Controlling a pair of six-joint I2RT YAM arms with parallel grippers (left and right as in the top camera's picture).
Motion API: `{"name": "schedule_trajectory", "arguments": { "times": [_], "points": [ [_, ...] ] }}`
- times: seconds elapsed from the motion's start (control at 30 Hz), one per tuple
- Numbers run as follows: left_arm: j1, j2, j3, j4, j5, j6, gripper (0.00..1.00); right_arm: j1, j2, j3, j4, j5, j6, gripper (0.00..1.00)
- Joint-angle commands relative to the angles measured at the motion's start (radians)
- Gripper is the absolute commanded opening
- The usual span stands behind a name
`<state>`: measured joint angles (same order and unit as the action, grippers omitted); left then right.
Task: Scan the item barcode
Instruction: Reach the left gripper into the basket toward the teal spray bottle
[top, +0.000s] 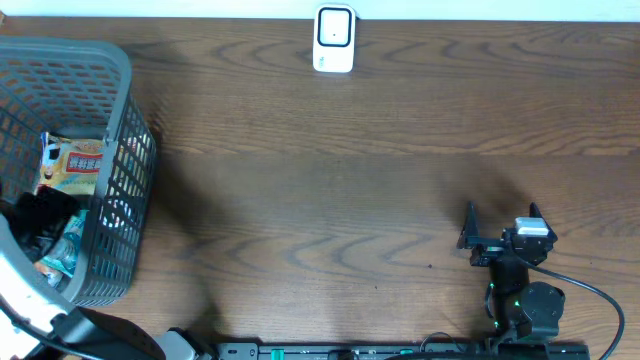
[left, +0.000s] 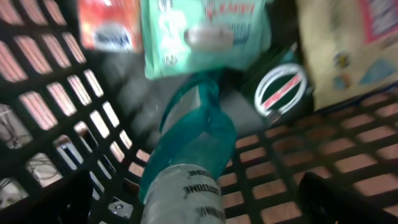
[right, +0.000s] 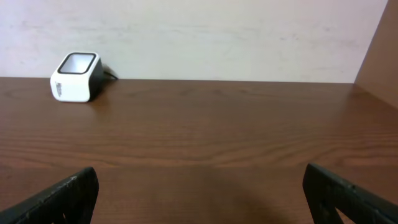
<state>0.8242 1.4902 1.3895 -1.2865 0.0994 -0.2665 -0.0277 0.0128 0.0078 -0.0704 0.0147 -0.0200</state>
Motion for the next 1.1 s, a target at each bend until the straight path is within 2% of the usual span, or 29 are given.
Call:
{"name": "schedule_trajectory", "arguments": {
  "times": [0.0, 0.3, 0.37, 0.53, 0.67, 0.77, 0.8, 1.07],
  "points": [
    [0.004, -0.005, -0.051, 0.014, 0.016, 0.072, 0.98, 0.014, -0.005, -0.002, -0.002, -0.006, -0.015, 0.99],
    [0.004, -0.003, -0.148, 0.081, 0.017, 0.071, 0.99, 0.014, -0.005, -0.002, -0.002, -0.006, -0.015, 0.99],
    [0.004, -0.002, -0.156, 0.092, 0.017, 0.071, 0.97, 0.014, -0.005, -0.002, -0.002, -0.006, -0.015, 0.99],
    [0.004, 0.0, -0.171, 0.108, 0.017, 0.071, 0.8, 0.014, -0.005, -0.002, -0.002, -0.006, -0.015, 0.99],
    [0.004, 0.0, -0.178, 0.111, 0.017, 0.071, 0.64, 0.014, -0.005, -0.002, -0.002, -0.006, -0.015, 0.99],
    [0.004, 0.0, -0.178, 0.112, 0.017, 0.071, 0.4, 0.014, -0.005, -0.002, -0.002, -0.006, -0.015, 0.99],
    [0.004, 0.0, -0.178, 0.114, 0.017, 0.071, 0.36, 0.014, -0.005, -0.002, -0.002, -0.006, -0.015, 0.99],
    [0.004, -0.003, -0.158, 0.122, 0.018, 0.025, 0.23, 0.014, -0.005, -0.002, -0.002, -0.006, -0.015, 0.99]
  ]
}}
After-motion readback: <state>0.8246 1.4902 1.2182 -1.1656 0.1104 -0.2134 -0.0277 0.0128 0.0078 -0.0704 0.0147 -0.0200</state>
